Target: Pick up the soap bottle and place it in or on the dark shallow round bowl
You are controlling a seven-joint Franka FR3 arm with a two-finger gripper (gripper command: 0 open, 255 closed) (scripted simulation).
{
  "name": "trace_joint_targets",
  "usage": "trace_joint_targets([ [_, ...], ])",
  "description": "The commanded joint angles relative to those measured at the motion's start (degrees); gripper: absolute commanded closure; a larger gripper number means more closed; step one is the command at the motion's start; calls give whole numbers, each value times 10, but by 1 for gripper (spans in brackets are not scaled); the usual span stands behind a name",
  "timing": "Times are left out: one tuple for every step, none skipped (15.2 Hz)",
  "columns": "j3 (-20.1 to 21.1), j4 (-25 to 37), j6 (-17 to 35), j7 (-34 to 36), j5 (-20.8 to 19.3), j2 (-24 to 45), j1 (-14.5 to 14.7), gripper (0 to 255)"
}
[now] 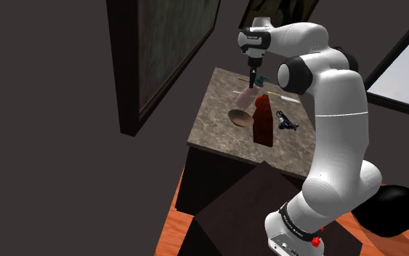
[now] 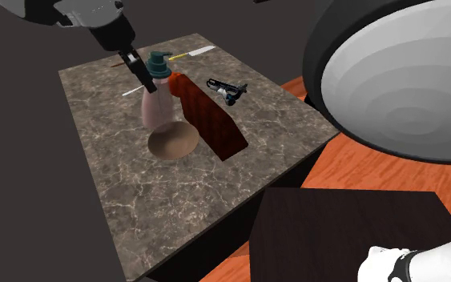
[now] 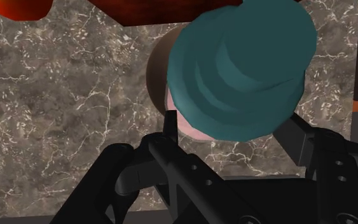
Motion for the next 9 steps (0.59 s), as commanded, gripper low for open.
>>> trace_joint_targets([
  [1,-7,12,2,1,4,0,255],
  [1,-13,19,2,1,5,1,255],
  [2,-19,26,3,2,7,2,255],
  [2,-25,32,4,2,8,2,255],
  [3,-30,39,4,2,9,2,255],
  [3,-35,46,5,3,11,3,255],
  [3,-40,52,6,3,13,3,255],
  [4,-45,59,6,4,15,3,255],
  [4,-49,65,7,4,17,4,255],
])
